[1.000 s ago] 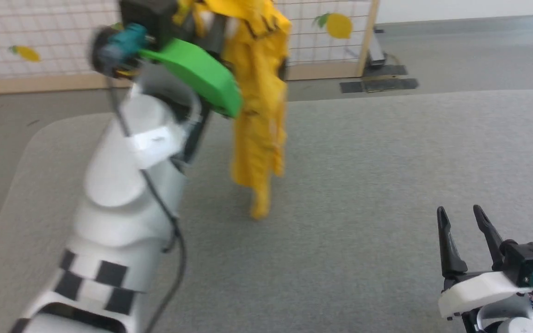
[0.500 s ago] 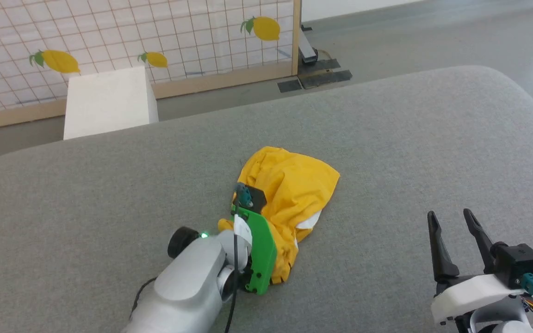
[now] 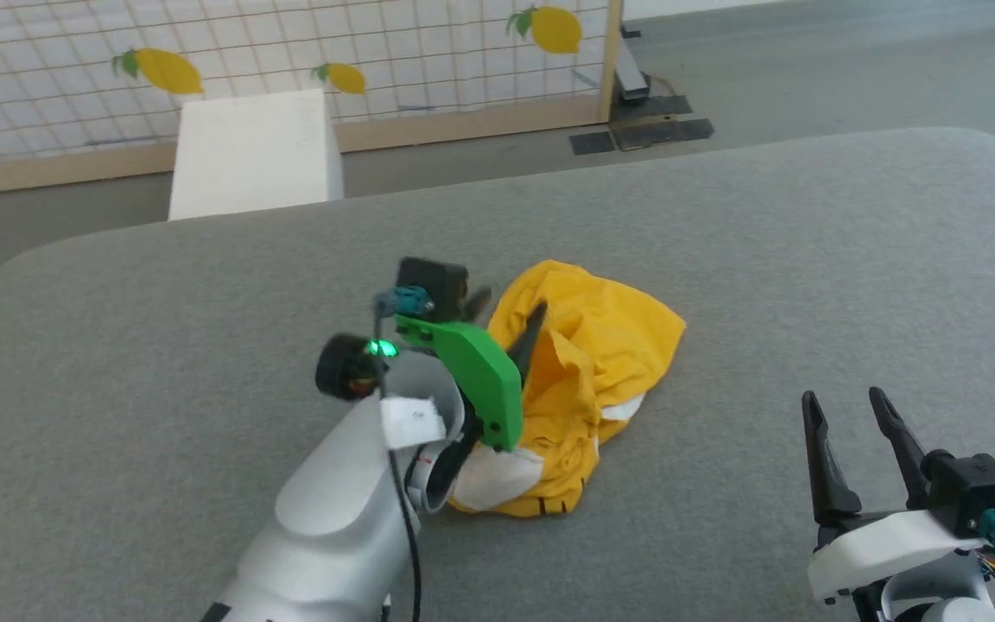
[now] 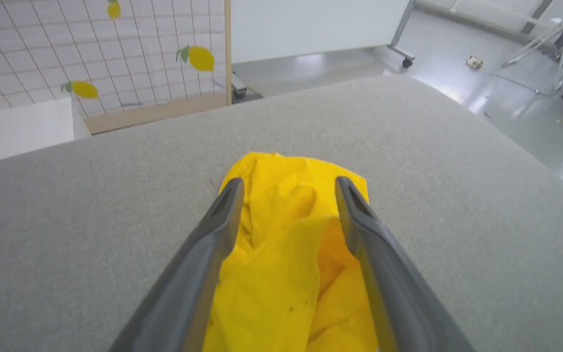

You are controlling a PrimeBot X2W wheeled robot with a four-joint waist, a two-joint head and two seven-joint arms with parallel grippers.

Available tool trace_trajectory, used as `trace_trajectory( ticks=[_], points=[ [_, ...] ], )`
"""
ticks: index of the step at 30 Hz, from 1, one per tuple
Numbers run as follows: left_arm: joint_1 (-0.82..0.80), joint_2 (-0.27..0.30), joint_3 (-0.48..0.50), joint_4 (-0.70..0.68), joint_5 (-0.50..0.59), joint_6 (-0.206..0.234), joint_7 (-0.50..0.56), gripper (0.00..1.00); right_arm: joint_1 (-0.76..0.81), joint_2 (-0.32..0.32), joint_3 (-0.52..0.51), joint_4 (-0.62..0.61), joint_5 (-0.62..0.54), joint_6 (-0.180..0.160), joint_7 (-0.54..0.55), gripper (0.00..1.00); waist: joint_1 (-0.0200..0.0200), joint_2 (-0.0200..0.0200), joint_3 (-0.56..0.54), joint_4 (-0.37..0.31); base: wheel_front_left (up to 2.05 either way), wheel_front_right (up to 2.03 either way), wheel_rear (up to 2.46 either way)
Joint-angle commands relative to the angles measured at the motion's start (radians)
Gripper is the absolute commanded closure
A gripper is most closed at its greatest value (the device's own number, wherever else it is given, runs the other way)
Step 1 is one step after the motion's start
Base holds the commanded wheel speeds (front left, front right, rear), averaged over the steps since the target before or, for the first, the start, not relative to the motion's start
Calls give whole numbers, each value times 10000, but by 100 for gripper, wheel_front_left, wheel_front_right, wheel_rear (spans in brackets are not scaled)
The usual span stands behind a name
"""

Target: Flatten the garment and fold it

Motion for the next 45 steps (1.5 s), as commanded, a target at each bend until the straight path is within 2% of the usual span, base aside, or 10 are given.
trace_trajectory(
  ticks=[1,5,7,13,16,19,26,32,37,45],
  points=[
    [-96,239,105,-262,326,102,-815,0,-94,1,-3,-69,51,-15,-60,0,1,-1,-30,375,0,0,0],
    [279,626,600,-781,562,431,-2680,0,-140,1,-47,-146,78,-15,-81,0,1,-1,-153,654,0,0,0],
    [605,848,865,-1024,574,518,-3189,0,-127,1,-72,-206,79,-15,-65,0,1,-1,-207,778,0,0,0],
    [1900,1478,1786,-1822,655,615,-3572,0,-67,1,-103,-329,20,-15,6,0,1,-1,-276,1187,0,0,0],
    [2602,1581,2442,-2507,891,669,-3581,0,-20,1,-85,-394,-32,-15,62,0,1,-1,-305,1387,0,0,0],
    [3424,1517,2982,-3106,1264,652,-3583,0,73,1,-71,-479,-87,-15,164,0,1,-1,-338,1649,0,0,0],
    [4674,981,3660,-3665,1935,446,-3585,0,164,1,92,-641,-315,-15,399,0,1,-1,-333,2146,0,0,0],
    [5078,542,4023,-3980,2464,178,-3586,0,-29,1,860,-689,-1021,-15,939,0,1,-1,-204,2419,0,0,0],
    [5014,322,4263,-4048,2761,-72,-3586,0,-749,-559,2259,-144,-1402,-15,2636,0,1,-1,-90,2538,0,0,0],
    [4833,67,4373,-3917,2949,-399,-3586,0,-2363,-1629,3907,1210,-1061,-15,5074,0,1,-1,121,2844,0,0,0]
  ],
)
